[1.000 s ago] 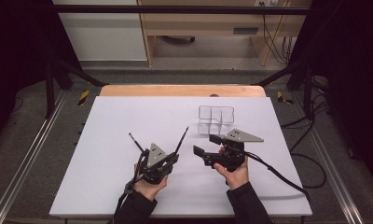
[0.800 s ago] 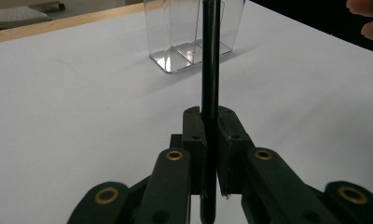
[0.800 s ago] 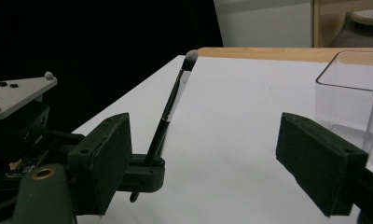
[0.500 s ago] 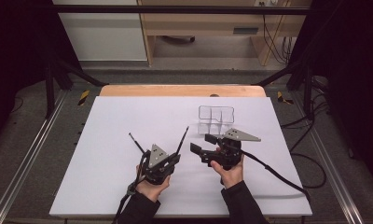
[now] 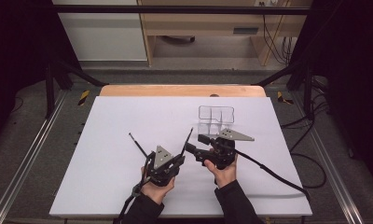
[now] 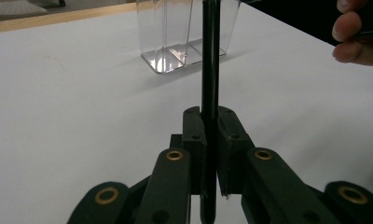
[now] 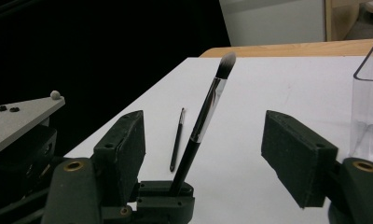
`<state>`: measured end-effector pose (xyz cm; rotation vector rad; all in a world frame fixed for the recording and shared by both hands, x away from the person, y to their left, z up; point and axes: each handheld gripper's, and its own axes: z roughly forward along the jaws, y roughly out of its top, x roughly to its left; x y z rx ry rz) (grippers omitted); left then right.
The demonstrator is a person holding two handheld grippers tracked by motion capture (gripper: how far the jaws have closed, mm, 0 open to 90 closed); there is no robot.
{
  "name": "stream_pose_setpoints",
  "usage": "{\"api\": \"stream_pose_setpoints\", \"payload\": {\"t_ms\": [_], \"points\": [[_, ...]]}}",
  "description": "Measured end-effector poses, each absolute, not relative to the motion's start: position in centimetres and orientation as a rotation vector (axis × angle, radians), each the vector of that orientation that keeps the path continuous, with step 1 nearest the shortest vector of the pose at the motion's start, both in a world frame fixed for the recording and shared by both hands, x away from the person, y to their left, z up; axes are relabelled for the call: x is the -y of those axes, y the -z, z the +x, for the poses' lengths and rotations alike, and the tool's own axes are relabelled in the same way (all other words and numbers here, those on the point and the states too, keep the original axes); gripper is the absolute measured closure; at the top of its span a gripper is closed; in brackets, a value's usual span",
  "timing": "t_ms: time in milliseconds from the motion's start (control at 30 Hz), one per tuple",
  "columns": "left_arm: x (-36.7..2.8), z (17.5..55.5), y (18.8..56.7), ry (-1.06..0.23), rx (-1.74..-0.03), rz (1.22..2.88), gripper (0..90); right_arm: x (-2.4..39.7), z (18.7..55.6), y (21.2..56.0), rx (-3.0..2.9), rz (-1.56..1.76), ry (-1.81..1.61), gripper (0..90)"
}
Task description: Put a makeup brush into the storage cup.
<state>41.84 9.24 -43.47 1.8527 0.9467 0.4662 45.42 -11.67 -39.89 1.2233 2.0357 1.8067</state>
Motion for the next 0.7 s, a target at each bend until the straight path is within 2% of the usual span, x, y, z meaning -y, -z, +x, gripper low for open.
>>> {"api": "stream_pose_setpoints", "payload": {"t_ms": [267, 700], "points": [[-8.56, 41.42, 43.31, -0.466, -0.931, 1.857, 82.9, 11.5, 45.44, 40.11, -2.043, 1.246, -1.814, 37.8], [-8.22, 41.14, 43.39, -0.468, -0.931, 1.855, 82.9, 11.31, 45.49, 40.3, -2.051, 1.297, -1.828, 59.7]]}}
